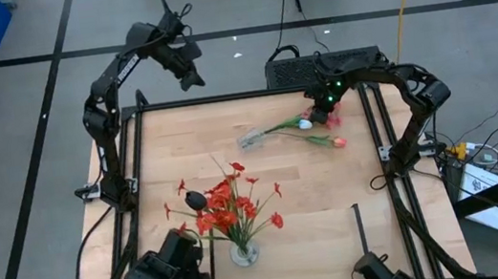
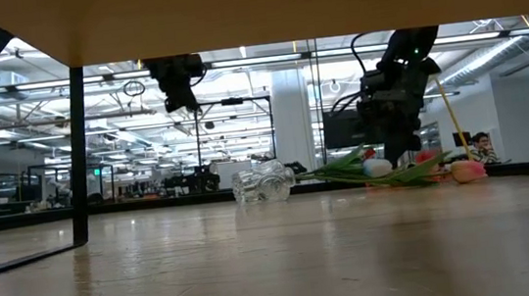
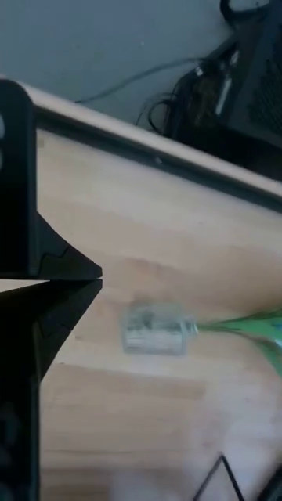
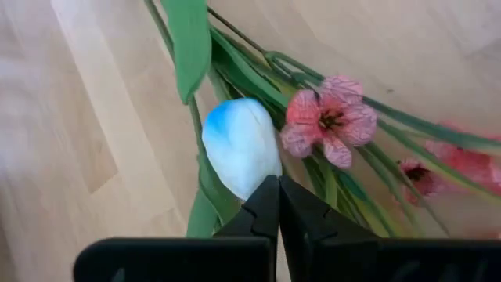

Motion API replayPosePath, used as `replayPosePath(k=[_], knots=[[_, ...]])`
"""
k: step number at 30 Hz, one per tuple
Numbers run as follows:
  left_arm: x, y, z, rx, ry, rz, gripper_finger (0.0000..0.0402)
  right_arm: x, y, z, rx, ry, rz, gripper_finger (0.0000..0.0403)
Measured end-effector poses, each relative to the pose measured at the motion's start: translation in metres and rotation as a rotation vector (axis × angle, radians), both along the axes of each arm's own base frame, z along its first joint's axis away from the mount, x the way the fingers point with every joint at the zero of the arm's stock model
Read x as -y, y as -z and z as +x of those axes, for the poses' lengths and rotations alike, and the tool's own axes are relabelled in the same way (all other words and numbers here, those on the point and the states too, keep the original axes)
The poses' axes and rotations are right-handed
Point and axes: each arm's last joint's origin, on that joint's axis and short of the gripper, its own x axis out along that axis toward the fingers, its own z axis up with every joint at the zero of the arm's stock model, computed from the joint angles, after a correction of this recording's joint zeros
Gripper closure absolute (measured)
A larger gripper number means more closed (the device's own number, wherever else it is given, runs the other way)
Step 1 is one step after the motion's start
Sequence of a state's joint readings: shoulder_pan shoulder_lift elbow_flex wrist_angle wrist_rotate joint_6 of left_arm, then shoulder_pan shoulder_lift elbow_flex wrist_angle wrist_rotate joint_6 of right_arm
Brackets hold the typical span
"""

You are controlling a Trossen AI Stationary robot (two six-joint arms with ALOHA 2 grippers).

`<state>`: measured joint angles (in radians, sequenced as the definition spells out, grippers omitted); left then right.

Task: Pick and place flowers into a vace then onto a shelf
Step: Put the pink tulip into the transparent vase

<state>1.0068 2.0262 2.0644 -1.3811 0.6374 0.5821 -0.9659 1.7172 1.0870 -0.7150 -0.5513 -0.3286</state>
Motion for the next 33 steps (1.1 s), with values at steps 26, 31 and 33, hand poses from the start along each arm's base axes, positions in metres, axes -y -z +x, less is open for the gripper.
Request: replayPosePath(k=[26,31,33], knots=[[0.046,0.003,0.054,-0.175,-0.107,-0.098,0.0139,-0.001,0.012,-0.001,0.02,0.092,-0.007,0.0403],[0.065,0.005,0.066,-0.273,-0.099,-0.073,0.0094,-0.001,0.012,-0.001,0.02,0.092,-0.007,0.0403],[0.072,0.005,0.071,-0.31,-0.092,-0.049,0.0089,-0.001,0.012,-0.001,0.02,0.092,-0.007,0.0403]])
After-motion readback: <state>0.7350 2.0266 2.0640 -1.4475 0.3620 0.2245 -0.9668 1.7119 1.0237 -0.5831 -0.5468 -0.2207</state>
